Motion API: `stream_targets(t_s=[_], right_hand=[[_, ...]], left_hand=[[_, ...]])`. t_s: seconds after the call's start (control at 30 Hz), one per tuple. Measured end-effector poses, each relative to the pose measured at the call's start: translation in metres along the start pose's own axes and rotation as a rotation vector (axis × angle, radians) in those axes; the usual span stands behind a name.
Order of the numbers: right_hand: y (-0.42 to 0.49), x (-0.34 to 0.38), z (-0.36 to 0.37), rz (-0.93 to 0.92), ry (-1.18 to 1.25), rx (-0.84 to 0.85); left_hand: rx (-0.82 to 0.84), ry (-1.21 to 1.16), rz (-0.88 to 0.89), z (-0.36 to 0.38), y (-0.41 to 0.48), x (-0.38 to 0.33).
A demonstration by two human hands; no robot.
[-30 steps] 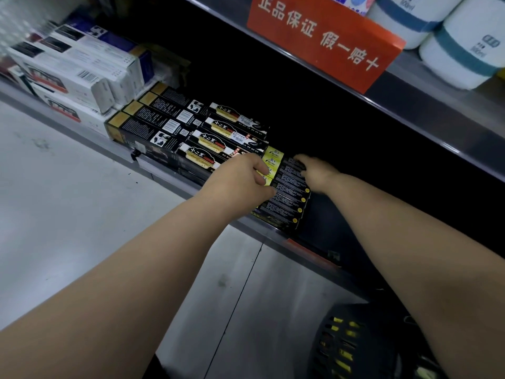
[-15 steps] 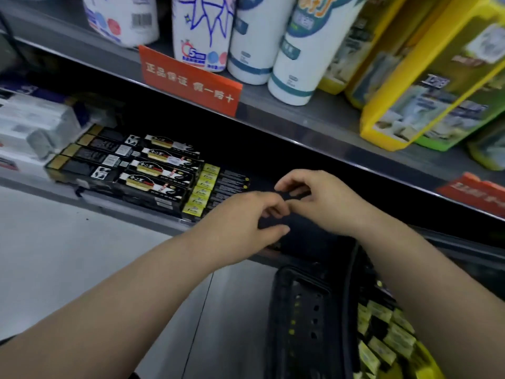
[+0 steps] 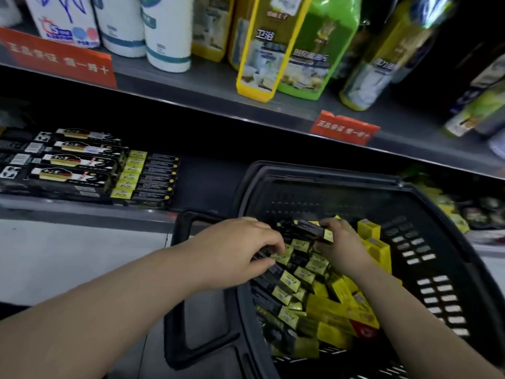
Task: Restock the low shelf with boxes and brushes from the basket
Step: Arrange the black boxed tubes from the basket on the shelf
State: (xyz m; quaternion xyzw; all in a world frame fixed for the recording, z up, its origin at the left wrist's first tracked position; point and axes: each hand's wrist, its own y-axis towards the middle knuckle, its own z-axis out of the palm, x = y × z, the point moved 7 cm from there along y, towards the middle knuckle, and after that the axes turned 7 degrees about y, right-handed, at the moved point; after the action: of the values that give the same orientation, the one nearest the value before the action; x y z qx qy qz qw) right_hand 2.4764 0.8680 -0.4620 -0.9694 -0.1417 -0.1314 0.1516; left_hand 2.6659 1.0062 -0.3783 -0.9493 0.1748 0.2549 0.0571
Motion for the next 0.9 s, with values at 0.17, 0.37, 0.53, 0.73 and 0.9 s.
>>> stream_targets(t_s=[0.17,0.37,0.53,0.73,0.9], right_hand=[[0.021,-0.030,0.021,0.094,0.055,0.002],[0.025,-0.028,0.015,0.004,-0.184,-0.088],[-0.007,-0.004,-0.024,-0.050,0.181,-0.173],[-0.067,0.069,-0.017,-0.174,0.920,0.107],[-0.061,0.081,-0.016,-0.235,1.086,0.133]], left_hand=[[0.025,0.023,-0.042,0.007,0.007,-0.007],[0.019,-0.003,-0.084,0.009,0.012,-0.013],[-0.063,-0.408,-0.338,0.008,0.017,0.001],[-0.025,-1.123,-0.576,0.028,0.020,0.000],[-0.234,-1.101,-0.651,0.022,0.022,0.018]])
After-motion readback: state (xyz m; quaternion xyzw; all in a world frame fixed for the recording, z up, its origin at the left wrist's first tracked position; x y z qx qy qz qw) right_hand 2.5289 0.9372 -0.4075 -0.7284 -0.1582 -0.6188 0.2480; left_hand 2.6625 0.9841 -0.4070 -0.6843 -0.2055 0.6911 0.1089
